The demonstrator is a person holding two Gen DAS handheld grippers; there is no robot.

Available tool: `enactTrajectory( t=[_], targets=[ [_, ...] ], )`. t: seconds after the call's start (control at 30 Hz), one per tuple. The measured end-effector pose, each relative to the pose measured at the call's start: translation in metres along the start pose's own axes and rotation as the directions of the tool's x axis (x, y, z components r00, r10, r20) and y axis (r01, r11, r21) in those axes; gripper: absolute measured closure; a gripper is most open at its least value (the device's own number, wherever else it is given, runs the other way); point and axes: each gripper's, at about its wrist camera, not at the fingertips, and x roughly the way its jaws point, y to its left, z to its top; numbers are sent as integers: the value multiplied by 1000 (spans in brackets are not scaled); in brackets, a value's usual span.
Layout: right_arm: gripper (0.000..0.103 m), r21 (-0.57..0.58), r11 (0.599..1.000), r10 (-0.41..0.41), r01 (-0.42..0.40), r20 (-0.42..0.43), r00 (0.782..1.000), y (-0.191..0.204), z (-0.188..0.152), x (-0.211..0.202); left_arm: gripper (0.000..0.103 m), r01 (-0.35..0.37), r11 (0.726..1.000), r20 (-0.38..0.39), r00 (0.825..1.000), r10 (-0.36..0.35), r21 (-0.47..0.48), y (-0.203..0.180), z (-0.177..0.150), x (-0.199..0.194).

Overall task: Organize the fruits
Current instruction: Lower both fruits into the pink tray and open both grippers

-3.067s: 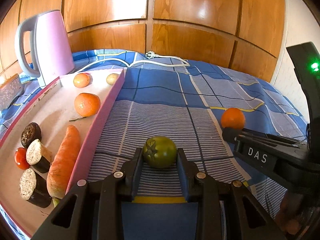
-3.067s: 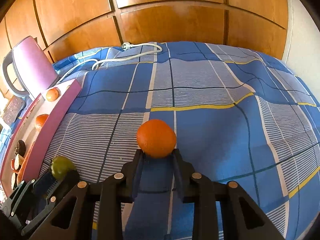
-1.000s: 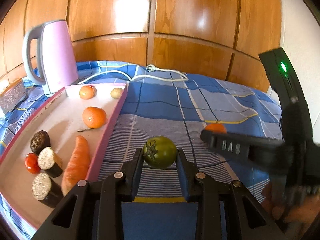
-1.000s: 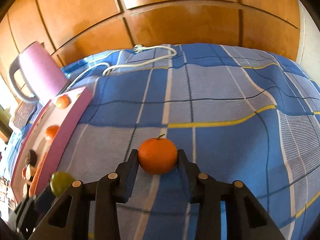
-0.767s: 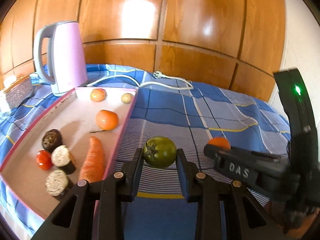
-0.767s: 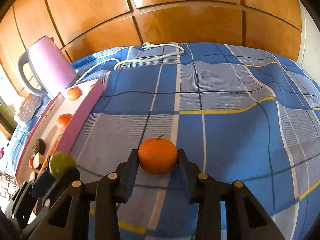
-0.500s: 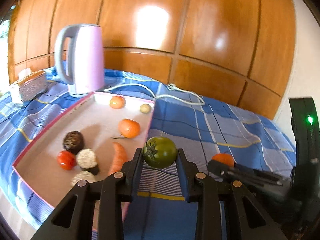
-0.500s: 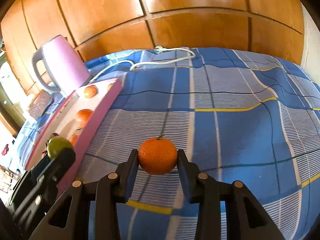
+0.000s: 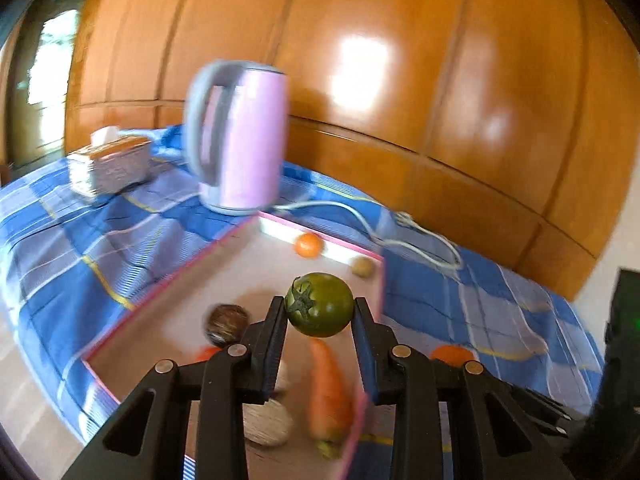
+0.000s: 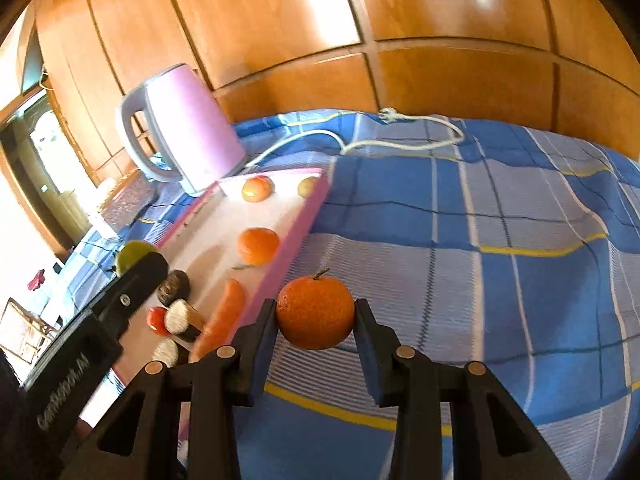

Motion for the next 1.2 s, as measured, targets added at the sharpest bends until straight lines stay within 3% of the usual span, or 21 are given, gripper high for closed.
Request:
enactTrajectory(
  t=[0.1,0.2,0.3,0.63,0.97,1.2],
  targets=[
    [65,-16,1000,23,-22,3,1000,12,9,7,70,-57,996,-24,998,56,-71,26,7,9],
    [65,-30,998,49,-49,6,999,22,17,13,70,-75,982,-70,995,64,-171,51,10,17],
    [65,-46,995,86,-87,-10,996,34,23,21,70,-71,976,-102,993,51,-205,63,13,24],
    [60,-64,990,124,-129,-75,989,59,32,50,68,-121,973,-164,982,89,-195,79,16,33],
    [57,-28,994,107,-109,-59,993,48,23,38,57,-153,983,-96,985,143,-106,59,16,9],
    [57,-26,999,41,-42,-12,999,37,15,18,48,-158,985,-59,986,154,-68,44,9,-9]
  ],
)
